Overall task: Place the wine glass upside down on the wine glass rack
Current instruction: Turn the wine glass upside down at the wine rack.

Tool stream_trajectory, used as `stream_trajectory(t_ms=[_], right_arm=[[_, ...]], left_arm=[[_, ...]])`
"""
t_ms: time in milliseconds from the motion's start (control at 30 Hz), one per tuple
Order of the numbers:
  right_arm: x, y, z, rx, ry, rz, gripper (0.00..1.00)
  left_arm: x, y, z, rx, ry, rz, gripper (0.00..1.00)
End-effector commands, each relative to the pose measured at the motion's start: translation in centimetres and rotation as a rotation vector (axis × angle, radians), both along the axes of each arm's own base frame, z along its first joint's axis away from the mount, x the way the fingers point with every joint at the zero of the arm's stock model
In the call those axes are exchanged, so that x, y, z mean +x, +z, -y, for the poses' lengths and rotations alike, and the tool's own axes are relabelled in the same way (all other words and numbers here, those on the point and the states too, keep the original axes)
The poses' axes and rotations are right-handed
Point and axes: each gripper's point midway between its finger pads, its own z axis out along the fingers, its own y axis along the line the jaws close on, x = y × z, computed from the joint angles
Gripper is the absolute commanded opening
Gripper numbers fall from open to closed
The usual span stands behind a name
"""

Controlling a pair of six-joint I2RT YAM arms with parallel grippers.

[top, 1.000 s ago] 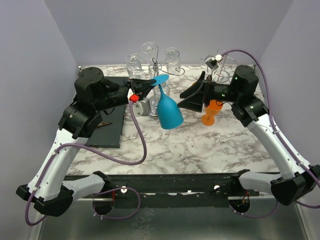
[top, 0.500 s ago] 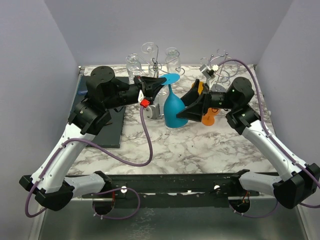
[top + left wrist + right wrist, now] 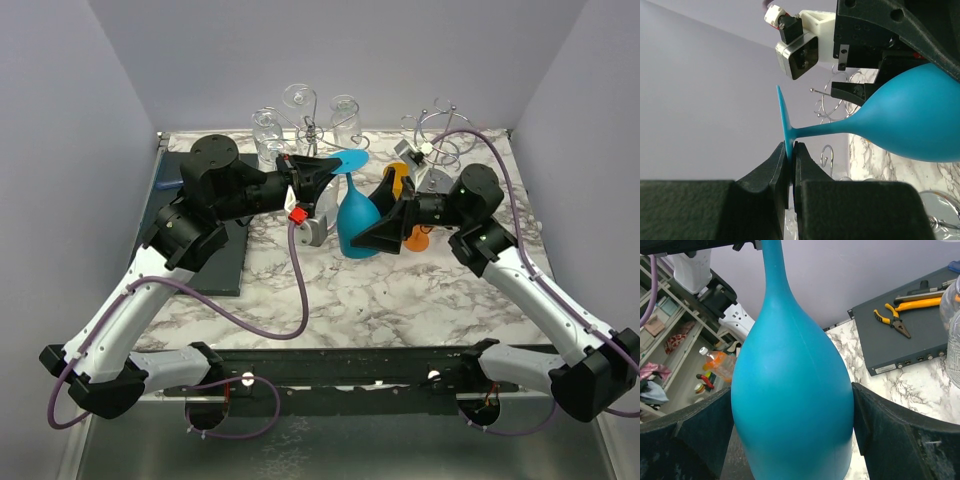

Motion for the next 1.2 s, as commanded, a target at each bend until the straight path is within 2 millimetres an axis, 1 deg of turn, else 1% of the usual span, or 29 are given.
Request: stream_trajectory(t_ms=[0,133,167,200,267,300,433,500,600,667,767,867,933,1067,1167], right_arm=[[-1.0,0.5,0.3,-0.002,0.014,0.045,0.9],[-0.6,0.4,0.4,-0.015,-0.016,0.07,0.81],[-0.3,0.4,0.4,-0.019,-0.036,0.074,0.78],[0.0,0.5,0.4,-0.022,-0.055,0.077,0.77],[1.0,0.6,0.4,-0.03,-0.11,0.098,0.76],[1.4,0.8,0.5,-0.029,-0.129,0.115,0.76],[3.2,1.3,0.8,-0.038,-0.236,0.169,0.75],[4.4,1.4,1.1,-0.05,-0.308,0.189,0.75],[6.3,0.9,2.0,-0.081,-0.425,0.219,0.74],[7.6,0.3,2.7,-0.107,-0.507,0.232,0.74],[9.5,-1.3,3.6,-0.149,-0.614,0.242,0.74],[11.0,-2.8,4.3,-0.186,-0.686,0.25,0.74],[11.7,-3.5,4.4,-0.203,-0.708,0.258,0.74],[12.9,-5.0,4.7,-0.238,-0.734,0.261,0.75],[13.8,-5.8,5.0,-0.259,-0.757,0.264,0.75]], left_arm=[[0.2,2.2,-0.4,-0.028,0.028,0.099,0.0],[0.1,2.4,-0.6,-0.031,0.033,0.101,0.0],[0.1,2.3,-0.6,-0.032,0.033,0.098,0.04],[0.0,2.5,-0.6,-0.04,0.033,0.093,0.2],[-0.1,2.5,-0.6,-0.05,0.032,0.076,0.47],[-0.2,2.6,-0.7,-0.053,0.034,0.074,0.57],[-0.4,2.8,-1.2,-0.078,0.056,0.037,0.78],[-0.6,2.9,-1.7,-0.09,0.073,0.023,0.83],[-0.9,2.9,-2.5,-0.107,0.101,0.006,0.9],[-1.2,2.9,-3.2,-0.128,0.122,-0.023,0.94],[-1.7,2.7,-4.4,-0.161,0.158,-0.077,0.99],[-1.5,2.2,-5.6,-0.194,0.227,-0.143,0.99],[-0.7,1.8,-6.6,-0.212,0.299,-0.183,0.99],[0.9,1.8,-8.6,-0.251,0.456,-0.25,0.99],[1.2,1.6,-9.5,-0.266,0.513,-0.311,0.99]])
